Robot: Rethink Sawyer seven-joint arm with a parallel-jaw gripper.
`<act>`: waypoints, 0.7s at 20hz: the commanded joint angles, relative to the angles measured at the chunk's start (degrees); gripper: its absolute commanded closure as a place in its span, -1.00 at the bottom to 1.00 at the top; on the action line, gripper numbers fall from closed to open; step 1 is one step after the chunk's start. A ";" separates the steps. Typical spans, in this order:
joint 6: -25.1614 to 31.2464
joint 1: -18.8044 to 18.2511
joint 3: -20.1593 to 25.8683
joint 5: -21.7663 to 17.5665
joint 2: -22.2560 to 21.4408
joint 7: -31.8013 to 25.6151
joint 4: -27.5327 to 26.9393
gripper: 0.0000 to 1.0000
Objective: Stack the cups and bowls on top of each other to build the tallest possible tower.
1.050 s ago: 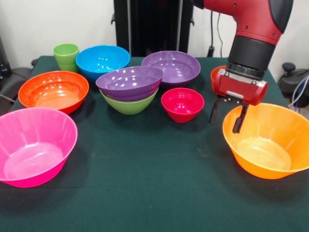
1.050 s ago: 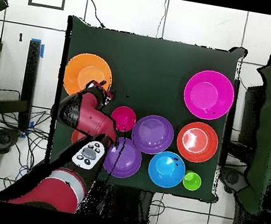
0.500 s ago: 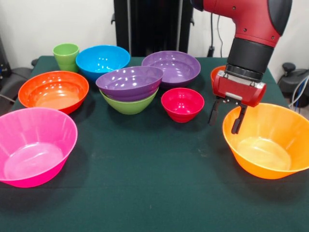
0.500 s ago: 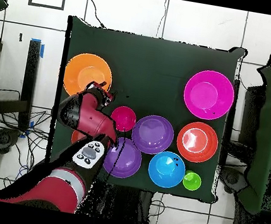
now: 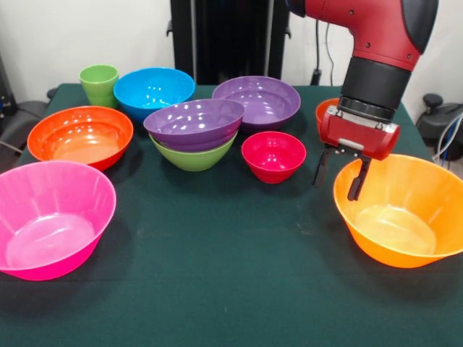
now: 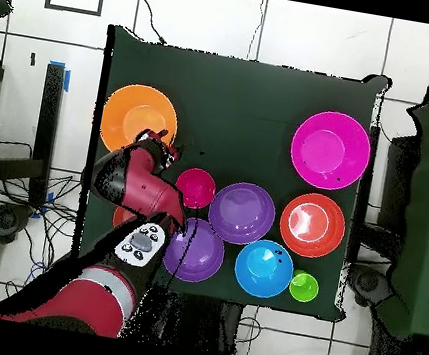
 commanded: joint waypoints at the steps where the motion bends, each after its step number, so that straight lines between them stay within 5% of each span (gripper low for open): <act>1: -2.05 -1.23 8.07 -2.81 1.43 9.76 -1.44 -1.00; 2: -1.78 -0.85 7.61 -2.38 1.57 9.61 -1.55 1.00; 14: -0.08 -1.28 8.05 -2.76 1.15 8.67 -1.47 1.00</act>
